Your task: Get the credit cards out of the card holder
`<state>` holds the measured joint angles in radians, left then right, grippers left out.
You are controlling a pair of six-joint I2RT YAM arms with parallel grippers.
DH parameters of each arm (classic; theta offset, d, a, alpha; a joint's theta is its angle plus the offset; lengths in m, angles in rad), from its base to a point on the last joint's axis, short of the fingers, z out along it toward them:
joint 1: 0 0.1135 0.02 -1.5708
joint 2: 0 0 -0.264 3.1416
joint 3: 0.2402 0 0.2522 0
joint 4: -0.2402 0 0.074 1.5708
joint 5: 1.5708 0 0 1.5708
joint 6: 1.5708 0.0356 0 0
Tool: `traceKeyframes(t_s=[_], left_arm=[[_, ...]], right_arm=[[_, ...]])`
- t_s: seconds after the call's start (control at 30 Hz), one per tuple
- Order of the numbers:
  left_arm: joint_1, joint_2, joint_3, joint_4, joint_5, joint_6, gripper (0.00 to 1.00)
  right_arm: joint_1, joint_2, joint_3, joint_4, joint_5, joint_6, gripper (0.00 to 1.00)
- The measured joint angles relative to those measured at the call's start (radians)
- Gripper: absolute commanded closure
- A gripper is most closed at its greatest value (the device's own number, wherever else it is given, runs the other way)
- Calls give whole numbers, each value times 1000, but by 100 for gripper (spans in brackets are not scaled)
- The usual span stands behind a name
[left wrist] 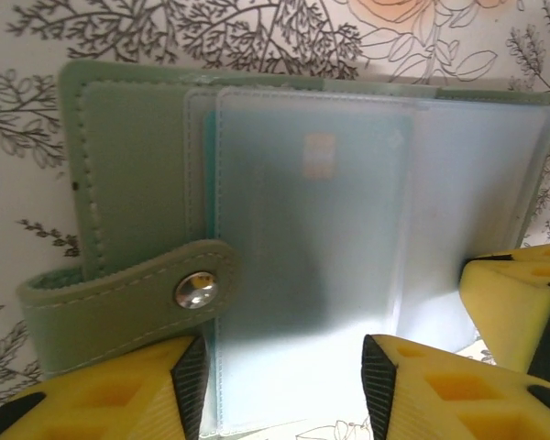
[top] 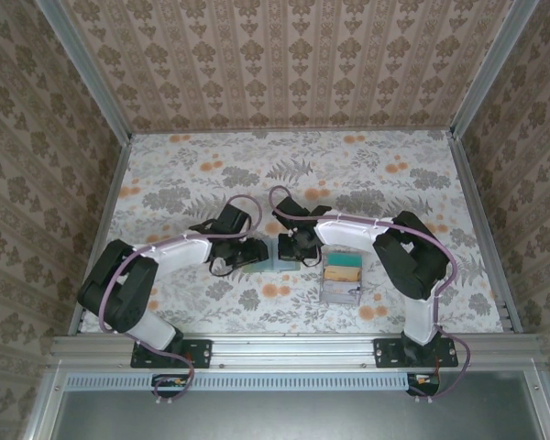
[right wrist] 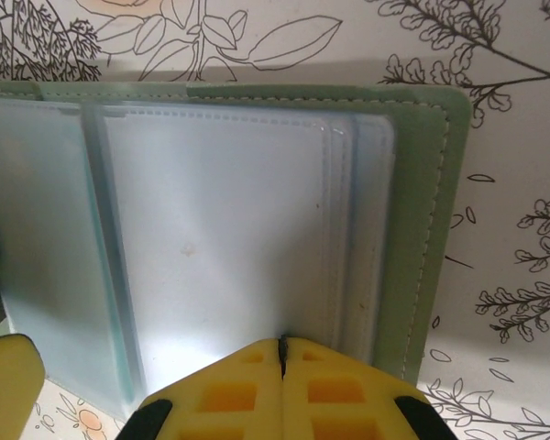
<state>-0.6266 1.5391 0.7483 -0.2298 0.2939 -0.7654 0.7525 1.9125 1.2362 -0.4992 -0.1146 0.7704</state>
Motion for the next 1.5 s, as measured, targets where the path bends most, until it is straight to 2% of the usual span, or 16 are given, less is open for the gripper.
traceKeyframes(t_s=[0.37, 0.53, 0.6, 0.8, 0.97, 1.2, 1.4, 1.5], left_arm=[[-13, 4, 7, 37, 29, -3, 43], [-26, 4, 24, 53, 43, -7, 33], [-29, 4, 32, 55, 46, -10, 34], [-41, 4, 51, 59, 50, -14, 44], [-67, 9, 85, 75, 61, -24, 52], [-102, 57, 128, 134, 100, -29, 54], [-106, 60, 116, 167, 111, -37, 55], [-97, 20, 80, 165, 104, -40, 60]], right_arm=[[-2, 1, 0, 1, -11, 0, 100], [-2, 1, 0, 2, -11, 0, 100], [-5, 0, -1, 3, -13, 0, 100], [-23, -23, -30, 25, -16, 8, 98], [-80, -95, -80, 24, 9, 18, 97], [-123, -210, -86, 30, 24, 14, 97], [-129, -227, -94, 47, 24, 11, 93], [-131, -227, -105, 58, 16, 9, 91]])
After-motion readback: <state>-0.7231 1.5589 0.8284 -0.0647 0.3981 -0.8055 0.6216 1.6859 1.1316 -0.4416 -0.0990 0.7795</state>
